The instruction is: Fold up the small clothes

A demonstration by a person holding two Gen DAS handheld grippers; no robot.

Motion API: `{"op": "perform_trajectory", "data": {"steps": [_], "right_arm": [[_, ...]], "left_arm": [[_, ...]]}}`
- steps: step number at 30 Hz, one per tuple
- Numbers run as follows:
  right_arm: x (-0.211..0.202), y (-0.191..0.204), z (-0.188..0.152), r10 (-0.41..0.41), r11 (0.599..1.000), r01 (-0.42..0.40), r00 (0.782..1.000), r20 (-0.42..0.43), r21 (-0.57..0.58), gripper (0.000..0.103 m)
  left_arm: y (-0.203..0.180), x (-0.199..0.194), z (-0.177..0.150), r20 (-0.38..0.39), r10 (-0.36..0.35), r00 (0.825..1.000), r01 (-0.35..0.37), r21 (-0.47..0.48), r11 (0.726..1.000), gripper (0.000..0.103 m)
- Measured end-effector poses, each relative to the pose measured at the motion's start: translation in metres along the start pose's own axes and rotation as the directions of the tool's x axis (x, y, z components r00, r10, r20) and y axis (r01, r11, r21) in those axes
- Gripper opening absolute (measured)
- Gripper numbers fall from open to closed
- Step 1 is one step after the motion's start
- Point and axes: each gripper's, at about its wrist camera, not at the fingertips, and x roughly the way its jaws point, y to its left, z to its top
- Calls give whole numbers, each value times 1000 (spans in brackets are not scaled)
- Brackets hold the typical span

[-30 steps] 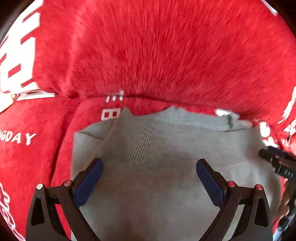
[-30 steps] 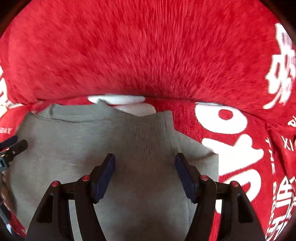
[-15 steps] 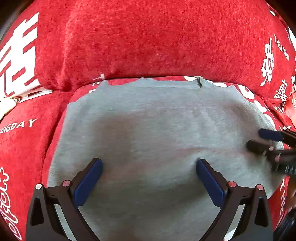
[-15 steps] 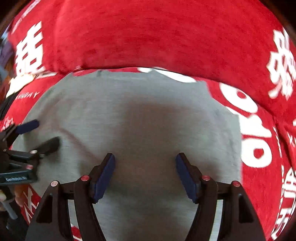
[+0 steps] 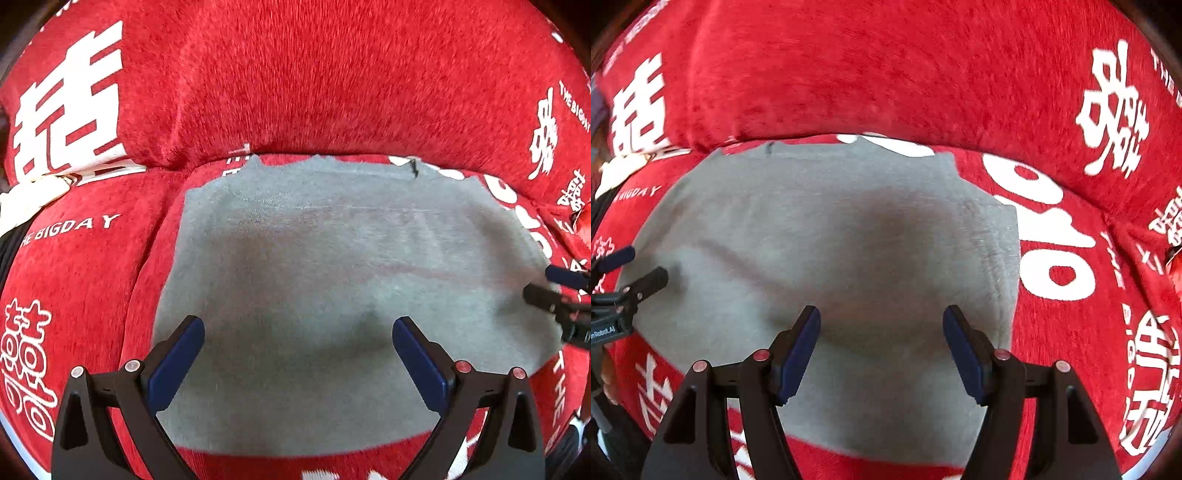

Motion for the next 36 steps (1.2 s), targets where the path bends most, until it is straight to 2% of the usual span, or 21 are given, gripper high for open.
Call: {"op": "perform_trajectory", "data": {"steps": [3,9,11,12,21,30,36], "right_arm": [[-7,11,-12,28,1000,-28,1000,-1,3,72],[13,31,-32,9,1000,-10,999,-46,-12,73],[20,28,-38,0,1000,0,999,-49,-7,78],[19,23,-40,9,1000,-8,999,-32,10,79],[10,-8,-52,20,997,-16,999,-49,80,79],[1,-20,-60,20,998,-17,998,-56,58,79],[-9,-28,-63,0,998,7,994,-106,67,79]], "left_arm": [[-4,-4,-8,2,-14,1000,14,-9,1000,102],[-11,5,-26,-41,-16,999,16,-11,1000,102],[-8,14,-32,-70,5,998,-5,0,1000,102],[-7,14,-36,-47,6,999,-5,16,1000,102],[-2,5,-36,-50,2,999,-1,19,1000,102],[8,-3,-43,-67,1,998,1,24,1000,102],[10,-19,-47,-63,57,996,-53,58,997,102]]}}
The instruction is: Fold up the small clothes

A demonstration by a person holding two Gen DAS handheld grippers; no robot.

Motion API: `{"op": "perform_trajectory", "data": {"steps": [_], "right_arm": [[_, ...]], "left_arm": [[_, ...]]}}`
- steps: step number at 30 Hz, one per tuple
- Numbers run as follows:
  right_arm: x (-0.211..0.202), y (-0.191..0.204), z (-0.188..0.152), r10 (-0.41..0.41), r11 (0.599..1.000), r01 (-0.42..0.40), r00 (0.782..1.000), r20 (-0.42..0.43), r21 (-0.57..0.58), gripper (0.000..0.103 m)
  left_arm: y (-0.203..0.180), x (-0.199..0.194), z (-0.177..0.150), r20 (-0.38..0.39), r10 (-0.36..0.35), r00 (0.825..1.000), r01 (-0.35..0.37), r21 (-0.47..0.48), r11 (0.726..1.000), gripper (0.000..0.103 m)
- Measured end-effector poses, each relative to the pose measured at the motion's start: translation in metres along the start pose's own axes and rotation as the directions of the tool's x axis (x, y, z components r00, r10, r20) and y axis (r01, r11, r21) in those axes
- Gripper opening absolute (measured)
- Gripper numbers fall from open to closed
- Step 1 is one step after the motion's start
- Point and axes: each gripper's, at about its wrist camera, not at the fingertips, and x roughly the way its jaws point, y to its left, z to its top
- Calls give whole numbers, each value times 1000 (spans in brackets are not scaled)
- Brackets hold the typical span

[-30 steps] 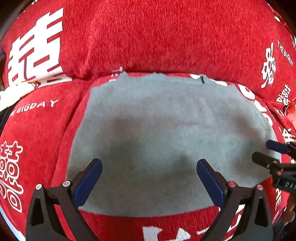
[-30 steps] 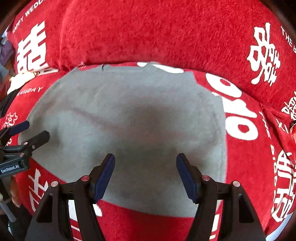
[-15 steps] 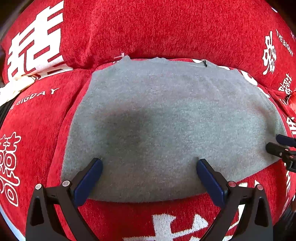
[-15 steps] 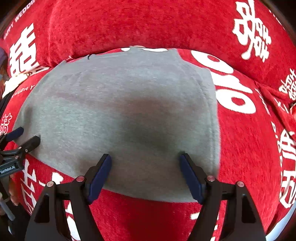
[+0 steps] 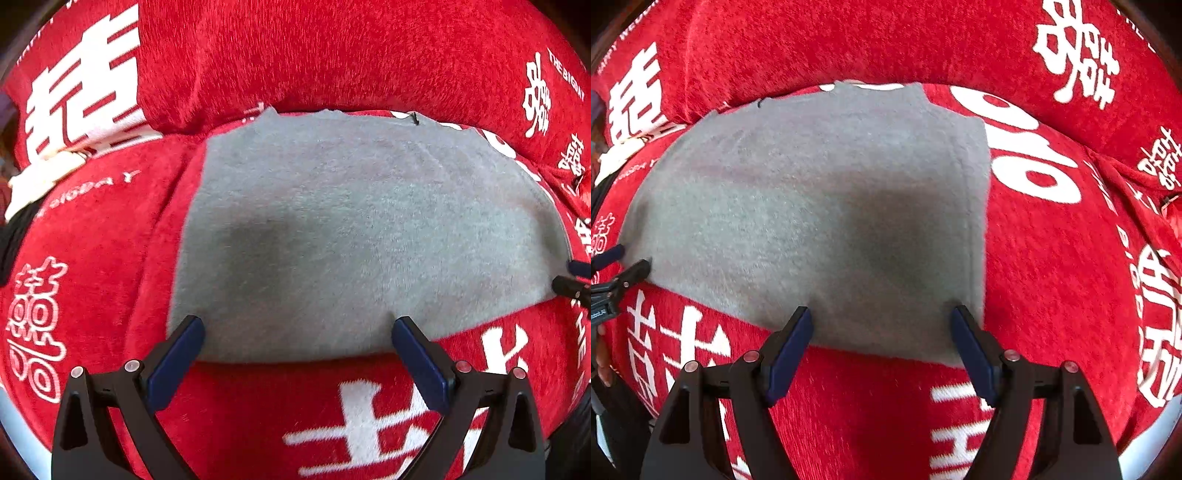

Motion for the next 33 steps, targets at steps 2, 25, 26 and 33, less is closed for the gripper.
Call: {"op": "perform_trajectory", "data": {"steps": [2,25,26,33], "right_arm": [[-4,-2,0,-36,999,37,999,-22,3,79],[39,75,109,-22,1000,22,999,47,-6,79],[46,69,110,-47,999,47,998,39,-14,79],[51,-14,114,-37,996,31,997,67,88,79]], "left_arm": [[3,-6,-1,10,12,1000,-12,11,1000,102],[-35,54,122,-36,-222,974,216,-115,970,102],[-34,63,122,-55,-193,980,186,-106,977,102],[-2,76,112,-4,-88,996,88,-6,996,102]]}}
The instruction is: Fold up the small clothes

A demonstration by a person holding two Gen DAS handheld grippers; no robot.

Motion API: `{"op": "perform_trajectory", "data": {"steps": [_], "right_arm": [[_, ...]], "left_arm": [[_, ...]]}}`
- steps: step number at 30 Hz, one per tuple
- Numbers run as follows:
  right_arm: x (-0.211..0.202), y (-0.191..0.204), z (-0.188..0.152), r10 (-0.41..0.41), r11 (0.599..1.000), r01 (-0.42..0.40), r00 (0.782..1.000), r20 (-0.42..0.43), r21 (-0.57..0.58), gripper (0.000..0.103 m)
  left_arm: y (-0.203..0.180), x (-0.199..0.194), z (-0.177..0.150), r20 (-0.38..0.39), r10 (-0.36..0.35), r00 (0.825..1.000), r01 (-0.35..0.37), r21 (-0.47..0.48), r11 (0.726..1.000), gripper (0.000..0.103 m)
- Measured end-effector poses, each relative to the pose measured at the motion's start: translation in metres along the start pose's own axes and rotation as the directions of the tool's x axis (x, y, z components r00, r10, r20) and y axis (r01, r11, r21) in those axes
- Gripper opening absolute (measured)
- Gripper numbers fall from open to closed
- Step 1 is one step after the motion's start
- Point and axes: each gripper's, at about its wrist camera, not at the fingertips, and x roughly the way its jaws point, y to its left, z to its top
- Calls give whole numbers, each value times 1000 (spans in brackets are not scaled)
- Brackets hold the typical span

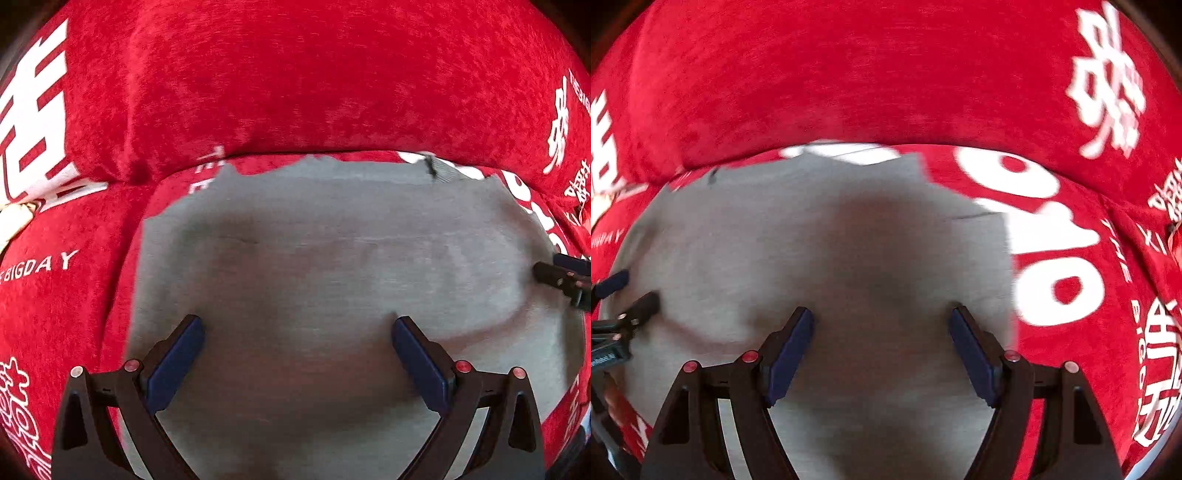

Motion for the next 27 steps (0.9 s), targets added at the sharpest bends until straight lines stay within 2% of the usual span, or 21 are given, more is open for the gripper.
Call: {"op": "perform_trajectory", "data": {"steps": [1,3,4,6,8,11,13,15,17,19,20,22,23,27], "right_arm": [[2,-9,2,13,1000,-13,1000,-4,13,79],[5,-27,4,-22,999,23,1000,-18,44,83],[5,-35,5,-14,998,15,1000,-23,66,83],[-2,-48,3,5,992,-2,1000,-20,129,83],[-13,-47,1,-26,993,24,1000,12,117,83],[-28,-35,-2,-27,996,23,998,51,81,83],[-36,-21,-3,-13,999,10,997,73,48,83],[-42,-5,-5,-2,1000,1,996,88,15,83],[-43,10,-7,19,1000,-19,995,96,-1,83],[-42,19,-10,50,999,-49,995,92,-9,83],[-40,25,-11,58,998,-57,994,87,-17,83],[-38,33,-15,60,998,-58,995,78,-34,83],[-36,37,-16,62,997,-59,995,72,-47,83],[-33,53,-16,65,995,-60,996,65,-82,83]], "left_arm": [[8,0,1,-1,-11,1000,11,-22,1000,102],[21,-6,3,0,-10,1000,10,-71,997,102],[29,-11,4,4,-19,1000,20,-107,994,102],[46,-25,4,39,-66,997,72,-183,980,102],[65,-30,0,28,-52,998,58,-245,968,102],[91,-26,-13,-14,-136,991,124,-328,936,102],[106,-17,-23,-46,-247,968,210,-395,894,102],[117,-9,-31,-36,-366,930,310,-461,831,102],[120,-7,-32,-3,-405,914,356,-474,806,102],[125,-2,-30,19,-456,890,404,-498,767,102],[124,-1,-28,24,-474,880,422,-499,757,102],[117,2,-21,24,-491,871,441,-480,758,102],[111,0,-19,26,-485,874,440,-467,767,102],[79,0,-8,9,-413,911,386,-374,843,102]]}}
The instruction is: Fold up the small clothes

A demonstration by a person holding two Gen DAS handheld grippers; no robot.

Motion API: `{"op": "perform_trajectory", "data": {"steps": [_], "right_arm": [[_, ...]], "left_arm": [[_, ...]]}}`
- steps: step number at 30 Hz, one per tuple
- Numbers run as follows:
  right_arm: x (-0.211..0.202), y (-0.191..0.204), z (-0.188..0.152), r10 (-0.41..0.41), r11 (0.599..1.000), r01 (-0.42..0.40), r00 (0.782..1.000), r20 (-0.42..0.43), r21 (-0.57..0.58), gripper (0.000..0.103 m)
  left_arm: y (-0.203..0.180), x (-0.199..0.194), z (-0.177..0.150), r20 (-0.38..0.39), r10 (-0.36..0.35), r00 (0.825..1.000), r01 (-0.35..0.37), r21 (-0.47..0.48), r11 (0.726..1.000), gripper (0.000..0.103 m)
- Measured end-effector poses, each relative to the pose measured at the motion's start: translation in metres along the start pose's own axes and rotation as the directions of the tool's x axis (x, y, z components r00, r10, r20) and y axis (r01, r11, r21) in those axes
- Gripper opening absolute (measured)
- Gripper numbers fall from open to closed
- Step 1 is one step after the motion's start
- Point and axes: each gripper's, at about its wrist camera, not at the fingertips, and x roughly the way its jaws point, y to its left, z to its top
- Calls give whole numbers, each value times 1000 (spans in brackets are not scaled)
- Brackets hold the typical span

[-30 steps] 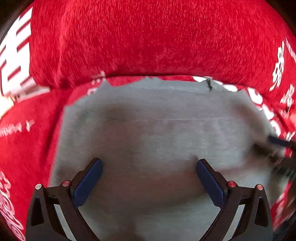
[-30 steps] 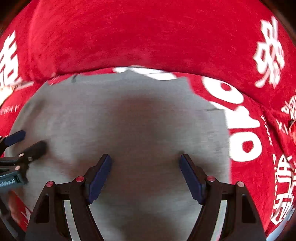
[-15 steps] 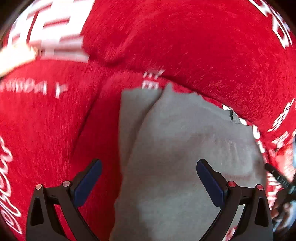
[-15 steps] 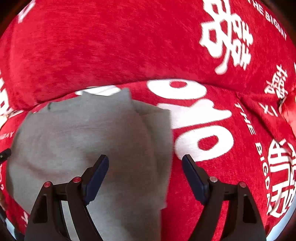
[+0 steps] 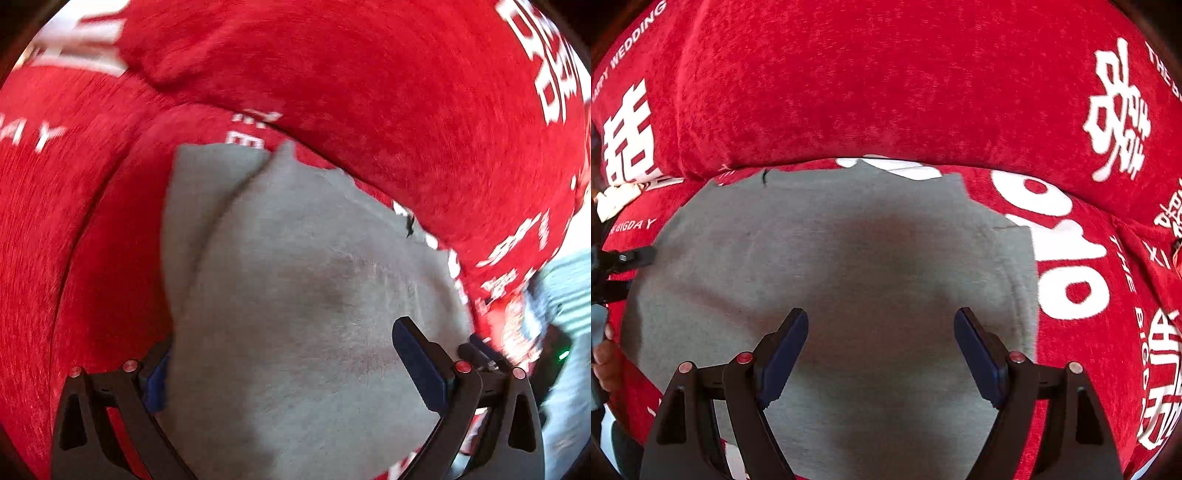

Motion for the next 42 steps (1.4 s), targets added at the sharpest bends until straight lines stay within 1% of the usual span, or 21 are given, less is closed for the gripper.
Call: {"op": "perform_trajectory", "data": {"steps": [1,3,5,6,8,9,10,12,14,16,18,19,21,25,28,30,33,36,39,41,42], "right_arm": [[1,2,1,3,1000,-3,1000,-2,-2,83],[4,9,6,3,1000,-3,1000,-4,-18,83],[6,18,10,-2,999,2,1000,-7,-46,83],[8,23,13,-7,998,6,1000,-8,-62,83],[16,34,21,-13,997,12,1000,-17,-81,83],[21,38,25,-14,996,12,1000,-24,-83,83],[26,43,28,-11,996,8,999,-36,-83,83],[40,53,35,-5,997,-1,997,-74,-82,83],[59,65,40,-50,993,36,991,-124,-111,83],[68,72,47,-96,988,82,989,-110,-128,88],[80,70,62,-107,992,97,985,-135,-80,96],[87,67,68,-96,995,91,983,-153,-43,97],[103,60,79,-81,997,83,980,-182,3,103],[105,62,84,-104,995,103,979,-175,-15,103],[74,66,72,-150,988,146,985,-87,-43,103],[53,67,55,-170,985,168,984,-50,-45,103],[36,66,22,-182,983,181,983,-34,-33,103],[39,71,-6,-196,980,194,979,-49,-53,103],[25,70,-20,-200,978,200,980,3,-51,103],[12,68,-28,-171,984,170,985,-3,-42,103],[12,72,-28,-169,984,167,986,-16,-67,103]], "left_arm": [[-4,2,-1,6,8,1000,-8,8,1000,102],[-6,2,-1,18,22,1000,-22,1,1000,88],[0,0,0,19,66,998,-66,-15,998,44],[6,-1,2,13,80,997,-79,-34,996,35],[20,-4,5,-3,19,1000,-19,-85,996,28],[23,-4,6,-12,5,1000,-6,-99,995,28],[21,-4,5,-13,12,1000,-13,-89,996,27],[11,-6,3,-5,52,999,-52,-43,998,26],[4,-10,2,4,69,998,-69,-17,997,26],[2,-14,2,9,57,998,-57,-20,998,25],[3,-19,3,9,43,999,-43,-33,999,25],[3,-20,4,7,41,999,-41,-36,998,25],[4,-19,3,-2,52,999,-52,-40,998,25],[6,-12,6,-20,65,998,-66,-48,997,25],[6,-9,6,-27,85,996,-86,-34,996,25],[5,-8,6,-26,98,995,-99,-30,995,25],[1,-8,6,-26,117,993,-118,-31,993,25],[-4,-8,5,-27,150,988,-151,-14,989,25],[-4,-8,6,-32,160,987,-161,-20,987,25],[-2,-6,6,-40,162,986,-163,-36,986,25],[-2,-6,7,-43,164,985,-166,-44,985,25]]}}
